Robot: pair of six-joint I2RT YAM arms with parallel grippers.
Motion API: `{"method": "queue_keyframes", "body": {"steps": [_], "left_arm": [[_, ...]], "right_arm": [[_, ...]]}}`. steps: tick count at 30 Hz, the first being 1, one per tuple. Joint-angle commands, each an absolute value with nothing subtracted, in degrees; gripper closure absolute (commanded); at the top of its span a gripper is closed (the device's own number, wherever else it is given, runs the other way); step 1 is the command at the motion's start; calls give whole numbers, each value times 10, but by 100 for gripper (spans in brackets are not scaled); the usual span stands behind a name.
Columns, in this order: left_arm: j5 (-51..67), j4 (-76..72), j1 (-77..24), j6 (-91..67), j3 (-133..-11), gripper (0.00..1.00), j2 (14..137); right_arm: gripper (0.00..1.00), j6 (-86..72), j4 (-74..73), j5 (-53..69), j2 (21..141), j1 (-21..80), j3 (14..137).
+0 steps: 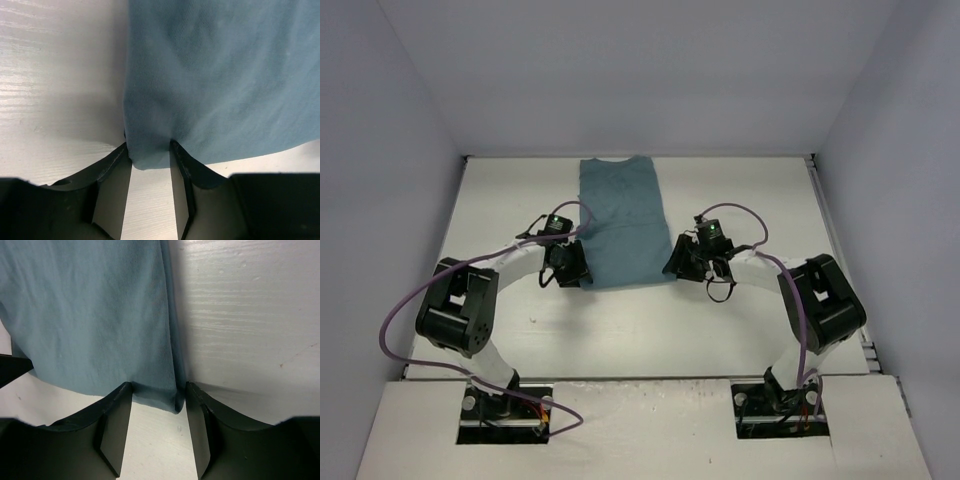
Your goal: Fold and stack the t-shirts
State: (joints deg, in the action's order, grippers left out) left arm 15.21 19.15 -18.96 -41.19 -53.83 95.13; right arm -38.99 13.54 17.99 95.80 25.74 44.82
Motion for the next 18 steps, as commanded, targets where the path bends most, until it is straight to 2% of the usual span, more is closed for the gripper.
{"method": "queue_keyframes", "body": {"steps": [1,4,6,8,10,13,18], "left_arm": [[141,197,-191,-412,-508,73,978],[141,194,-192,-410,-509,84,983],[143,193,-191,-410,-510,89,988],[145,192,-192,-405,-514,98,991],[148,190,-191,-397,-516,100,990],[155,197,-192,-386,-514,100,981],[165,235,-192,-374,-479,100,914]], "right_arm": [[58,-401,81,175,960,271,418],[65,-403,82,172,961,274,417],[71,-403,82,171,963,276,417],[79,-399,82,164,967,276,420],[92,-390,82,154,968,276,424],[100,-376,80,148,957,276,430],[100,-374,65,141,906,284,413]]}}
